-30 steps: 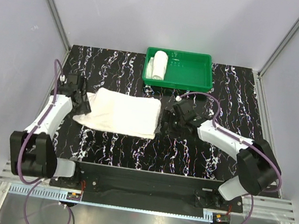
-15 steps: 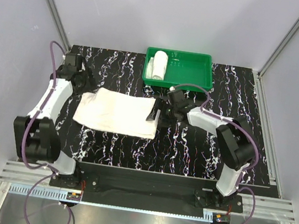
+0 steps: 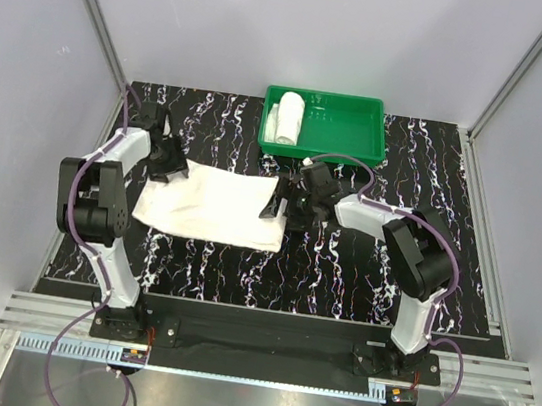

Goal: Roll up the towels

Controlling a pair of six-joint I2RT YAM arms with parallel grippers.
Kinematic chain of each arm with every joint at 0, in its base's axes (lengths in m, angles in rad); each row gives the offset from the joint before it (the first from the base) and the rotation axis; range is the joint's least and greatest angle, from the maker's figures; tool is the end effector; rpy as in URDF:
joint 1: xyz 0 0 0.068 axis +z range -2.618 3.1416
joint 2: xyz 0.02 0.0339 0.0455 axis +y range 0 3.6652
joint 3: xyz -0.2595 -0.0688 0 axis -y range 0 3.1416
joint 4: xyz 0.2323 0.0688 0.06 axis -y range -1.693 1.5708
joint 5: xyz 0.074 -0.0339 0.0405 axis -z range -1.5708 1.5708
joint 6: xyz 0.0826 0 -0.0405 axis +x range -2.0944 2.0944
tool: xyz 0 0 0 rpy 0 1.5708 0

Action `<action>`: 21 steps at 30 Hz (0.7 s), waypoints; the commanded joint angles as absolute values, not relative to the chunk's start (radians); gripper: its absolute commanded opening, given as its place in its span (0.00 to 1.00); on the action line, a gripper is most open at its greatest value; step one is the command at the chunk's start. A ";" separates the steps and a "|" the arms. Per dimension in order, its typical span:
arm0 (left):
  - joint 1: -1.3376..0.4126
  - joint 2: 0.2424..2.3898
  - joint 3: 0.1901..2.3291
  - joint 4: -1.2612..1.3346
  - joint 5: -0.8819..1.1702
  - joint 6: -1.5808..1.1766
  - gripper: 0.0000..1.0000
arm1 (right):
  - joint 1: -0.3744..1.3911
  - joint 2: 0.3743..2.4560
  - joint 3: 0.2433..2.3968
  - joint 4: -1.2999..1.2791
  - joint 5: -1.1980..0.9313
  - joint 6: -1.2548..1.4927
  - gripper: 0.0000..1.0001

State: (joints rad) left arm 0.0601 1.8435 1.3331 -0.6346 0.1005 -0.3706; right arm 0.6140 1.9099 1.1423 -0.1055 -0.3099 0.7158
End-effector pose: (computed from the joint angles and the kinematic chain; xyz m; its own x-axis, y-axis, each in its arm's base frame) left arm 0.3862 0.0149 0.1600 -0.8407 -0.4116 -0.3519 -0.3464 0.9082 -0.2348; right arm 0.3232 0.2587 0.1231 -0.9378 0.1036 -0.3314 -0.1238 0.7919 0.5979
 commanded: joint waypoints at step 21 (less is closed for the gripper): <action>-0.031 1.630 1.397 -0.806 -0.417 -0.385 0.85 | 0.606 2.003 1.095 -0.083 -0.331 0.686 0.90</action>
